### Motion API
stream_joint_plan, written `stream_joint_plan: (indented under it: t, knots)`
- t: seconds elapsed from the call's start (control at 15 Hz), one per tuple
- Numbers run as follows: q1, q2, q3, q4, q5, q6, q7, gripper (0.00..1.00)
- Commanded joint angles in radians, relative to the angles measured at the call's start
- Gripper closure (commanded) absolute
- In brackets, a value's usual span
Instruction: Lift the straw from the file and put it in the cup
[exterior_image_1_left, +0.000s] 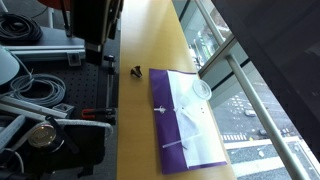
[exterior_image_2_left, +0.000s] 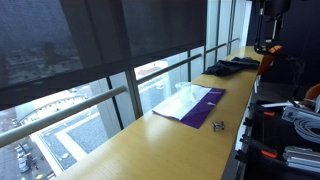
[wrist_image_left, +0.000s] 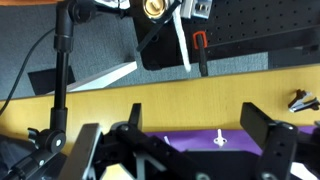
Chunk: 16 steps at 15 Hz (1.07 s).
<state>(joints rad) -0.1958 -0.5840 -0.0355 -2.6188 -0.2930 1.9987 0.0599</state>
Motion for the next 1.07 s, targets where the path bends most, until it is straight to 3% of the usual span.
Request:
stream_joint_plan:
  t: [0.0, 0.2, 0.53, 1.0]
  knots:
    - [-0.034, 0.18, -0.02, 0.054, -0.081, 0.232, 0.079, 0.0]
    - [-0.054, 0.371, -0.055, 0.15, -0.105, 0.369, 0.039, 0.0]
    - [-0.02, 0.676, -0.129, 0.38, 0.071, 0.443, -0.208, 0.0]
    - [0.036, 0.93, -0.118, 0.56, 0.034, 0.513, -0.113, 0.0]
